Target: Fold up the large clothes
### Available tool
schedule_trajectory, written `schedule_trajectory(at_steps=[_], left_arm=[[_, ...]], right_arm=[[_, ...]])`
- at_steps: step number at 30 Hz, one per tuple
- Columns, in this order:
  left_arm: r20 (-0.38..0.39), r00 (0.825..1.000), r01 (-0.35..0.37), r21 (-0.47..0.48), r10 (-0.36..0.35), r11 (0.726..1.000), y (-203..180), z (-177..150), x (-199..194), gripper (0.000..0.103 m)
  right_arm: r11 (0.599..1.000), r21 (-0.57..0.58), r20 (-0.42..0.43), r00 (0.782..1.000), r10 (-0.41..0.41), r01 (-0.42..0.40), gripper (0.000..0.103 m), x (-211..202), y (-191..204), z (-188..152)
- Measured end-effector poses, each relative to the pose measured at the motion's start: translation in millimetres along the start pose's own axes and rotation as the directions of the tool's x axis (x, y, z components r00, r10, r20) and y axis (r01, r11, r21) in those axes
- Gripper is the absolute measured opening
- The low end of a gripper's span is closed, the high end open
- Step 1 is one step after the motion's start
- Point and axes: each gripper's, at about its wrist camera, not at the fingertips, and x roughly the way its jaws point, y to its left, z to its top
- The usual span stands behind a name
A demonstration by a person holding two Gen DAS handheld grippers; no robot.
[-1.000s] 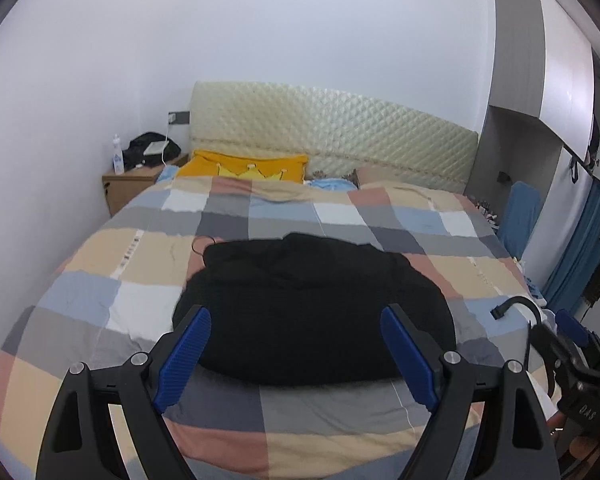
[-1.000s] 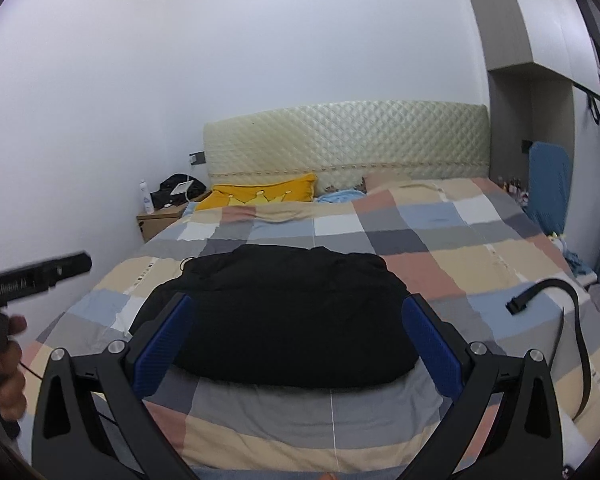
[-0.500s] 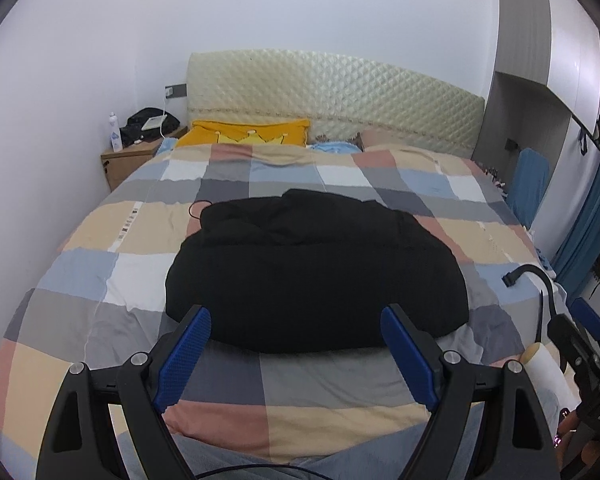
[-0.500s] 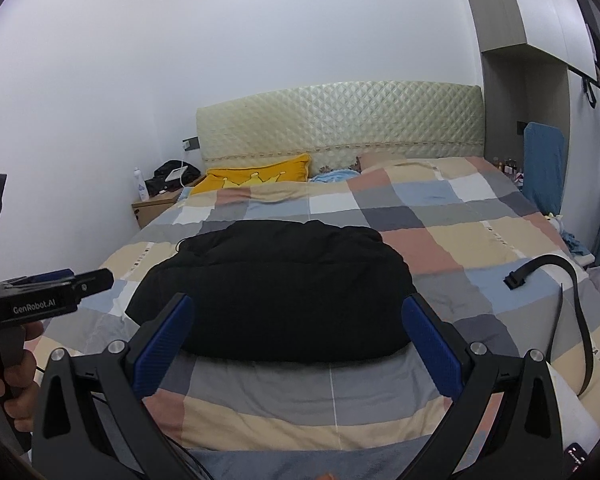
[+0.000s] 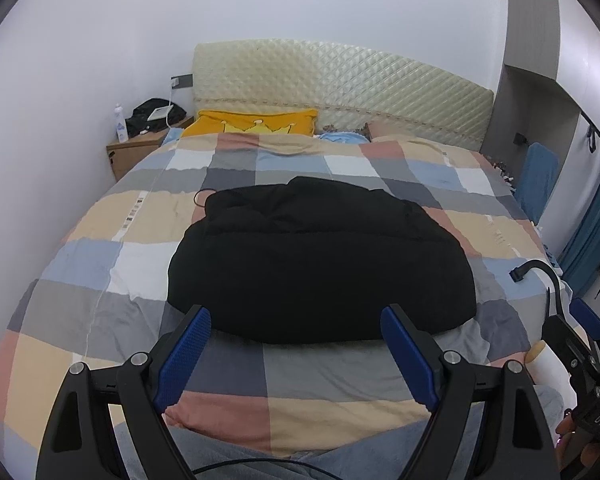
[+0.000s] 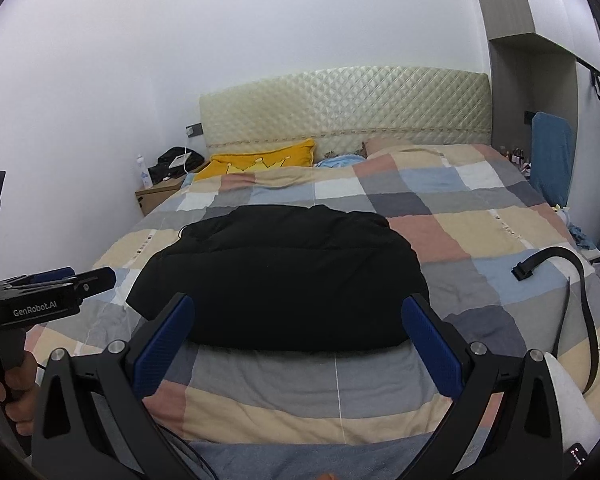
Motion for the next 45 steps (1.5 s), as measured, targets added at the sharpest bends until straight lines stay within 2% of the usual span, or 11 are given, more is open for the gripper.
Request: schedule_trajectory(at_steps=[12, 45], left_arm=[[-0.008, 1.0, -0.029, 0.003, 0.029, 1.0, 0.0, -1.3, 2.4, 0.087], [-0.016, 0.999, -0.037, -0.011, 0.037, 0.999, 4.0, -1.4, 7.5, 0.087]], right_arm=[[1.0, -0.002, -0.018, 1.0, 0.003, -0.003, 0.103, 9.1, 0.6, -0.9], [1.0, -0.018, -0.045, 0.999, -0.019, 0.018, 0.103, 28.6, 4.5, -1.1]])
